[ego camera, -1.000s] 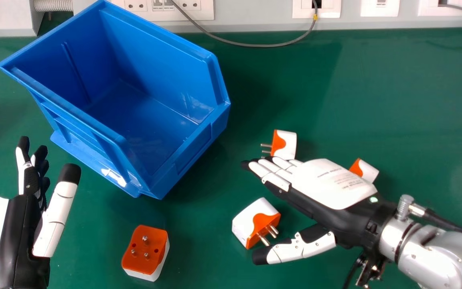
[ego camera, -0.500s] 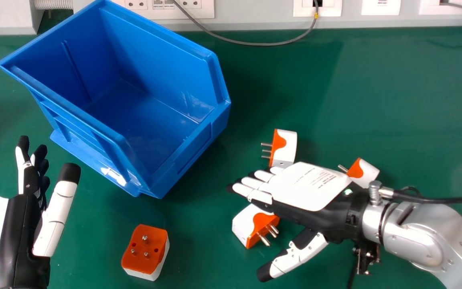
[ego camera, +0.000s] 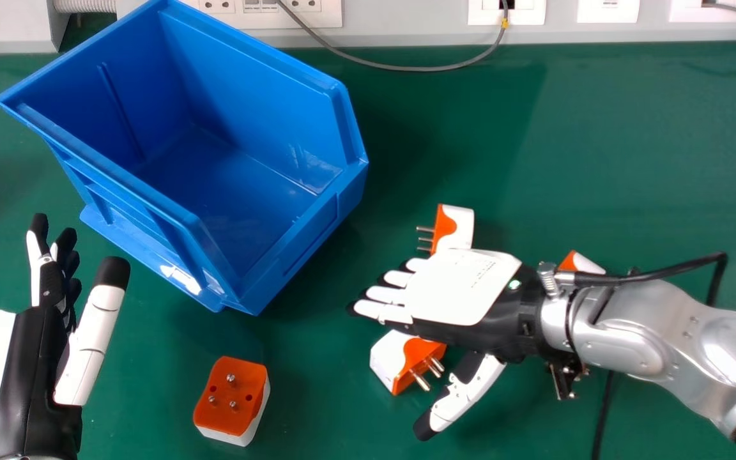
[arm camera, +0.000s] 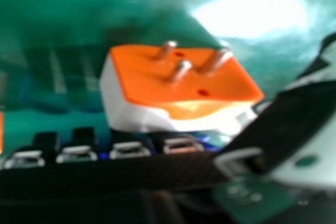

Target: Pick all objects and put in blue box

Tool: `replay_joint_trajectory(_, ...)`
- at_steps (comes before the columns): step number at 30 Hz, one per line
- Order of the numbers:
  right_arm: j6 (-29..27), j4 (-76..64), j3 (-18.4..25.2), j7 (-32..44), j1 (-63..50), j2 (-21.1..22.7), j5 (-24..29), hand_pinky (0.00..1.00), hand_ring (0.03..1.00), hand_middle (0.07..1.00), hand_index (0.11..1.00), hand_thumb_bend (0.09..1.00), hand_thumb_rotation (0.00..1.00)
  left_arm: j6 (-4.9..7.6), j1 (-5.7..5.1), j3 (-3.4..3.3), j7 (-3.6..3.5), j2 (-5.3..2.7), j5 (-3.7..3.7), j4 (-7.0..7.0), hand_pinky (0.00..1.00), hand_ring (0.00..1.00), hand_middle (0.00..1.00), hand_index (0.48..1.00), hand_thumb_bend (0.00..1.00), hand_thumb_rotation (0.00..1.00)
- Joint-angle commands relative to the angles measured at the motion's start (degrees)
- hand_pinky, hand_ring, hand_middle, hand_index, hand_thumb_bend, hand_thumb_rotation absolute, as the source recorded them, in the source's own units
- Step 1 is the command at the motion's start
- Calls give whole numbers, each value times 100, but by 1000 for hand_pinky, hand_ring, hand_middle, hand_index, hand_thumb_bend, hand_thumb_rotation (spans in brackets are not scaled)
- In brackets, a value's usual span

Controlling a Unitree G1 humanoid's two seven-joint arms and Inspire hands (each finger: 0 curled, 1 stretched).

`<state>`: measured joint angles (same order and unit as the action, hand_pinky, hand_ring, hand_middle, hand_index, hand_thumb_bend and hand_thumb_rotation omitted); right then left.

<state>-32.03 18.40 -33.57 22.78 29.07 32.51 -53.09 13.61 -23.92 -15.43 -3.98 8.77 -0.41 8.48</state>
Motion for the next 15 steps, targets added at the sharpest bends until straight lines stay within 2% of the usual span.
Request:
replay_joint_trajectory(1,-103,81,-63,-190,285,-31,-134,1000,1000,1000,1000,488,772,35,9,1,-6,20,-34,143,1000,1000,1000,1000,783,891)
replay_joint_trajectory(5,-182,247,-200,-362,465,-66,-349,998,1000,1000,1000,486,774,50,35,4,8,25,-14,101,1000,1000,1000,1000,783,890)
replay_joint_trajectory(10,-266,448,-342,-566,643,-85,-534,995,1000,1000,1000,480,768,42,24,18,19,17,2,138,1000,1000,1000,1000,780,889)
replay_joint_trajectory(15,-314,622,-420,-679,738,-113,-590,994,1000,1000,999,469,754,21,20,31,9,23,-23,164,1000,1000,1000,1000,780,889)
